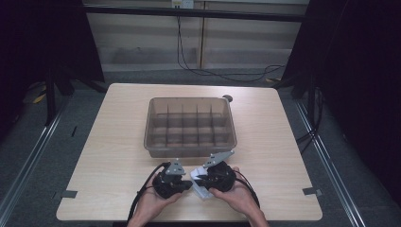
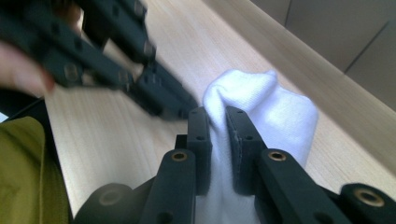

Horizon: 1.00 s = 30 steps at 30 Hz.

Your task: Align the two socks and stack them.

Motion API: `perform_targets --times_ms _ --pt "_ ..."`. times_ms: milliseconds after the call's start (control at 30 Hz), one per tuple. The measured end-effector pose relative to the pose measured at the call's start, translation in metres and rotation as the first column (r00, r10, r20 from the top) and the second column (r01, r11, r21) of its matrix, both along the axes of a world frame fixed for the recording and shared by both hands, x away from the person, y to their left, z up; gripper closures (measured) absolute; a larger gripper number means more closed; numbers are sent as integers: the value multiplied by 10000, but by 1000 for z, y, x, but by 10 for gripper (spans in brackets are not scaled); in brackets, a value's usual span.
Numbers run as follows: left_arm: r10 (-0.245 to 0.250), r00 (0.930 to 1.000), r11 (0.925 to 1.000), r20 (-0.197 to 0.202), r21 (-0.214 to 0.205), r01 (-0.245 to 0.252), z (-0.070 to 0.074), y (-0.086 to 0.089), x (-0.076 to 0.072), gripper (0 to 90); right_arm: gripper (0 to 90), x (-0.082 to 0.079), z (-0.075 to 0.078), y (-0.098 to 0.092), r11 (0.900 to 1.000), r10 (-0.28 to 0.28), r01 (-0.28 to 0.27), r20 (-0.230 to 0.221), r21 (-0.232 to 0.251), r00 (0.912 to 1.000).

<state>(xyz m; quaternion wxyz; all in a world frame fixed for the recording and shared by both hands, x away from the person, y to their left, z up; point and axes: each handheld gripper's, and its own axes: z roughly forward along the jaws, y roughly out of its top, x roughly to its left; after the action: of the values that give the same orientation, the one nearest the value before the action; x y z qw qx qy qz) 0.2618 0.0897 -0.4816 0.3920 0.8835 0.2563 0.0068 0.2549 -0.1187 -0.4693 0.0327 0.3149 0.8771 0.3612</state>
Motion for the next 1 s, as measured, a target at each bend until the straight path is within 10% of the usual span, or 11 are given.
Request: perform_targets --times_ms 633,1000 --pt "876 9961 9930 36 -796 -870 22 4 23 563 482 -4 12 -13 9961 -253 279 -310 842 9992" --pt "997 9950 9909 6 -907 -992 23 6 23 563 689 -15 19 -27 9955 -540 554 -195 771 9983"
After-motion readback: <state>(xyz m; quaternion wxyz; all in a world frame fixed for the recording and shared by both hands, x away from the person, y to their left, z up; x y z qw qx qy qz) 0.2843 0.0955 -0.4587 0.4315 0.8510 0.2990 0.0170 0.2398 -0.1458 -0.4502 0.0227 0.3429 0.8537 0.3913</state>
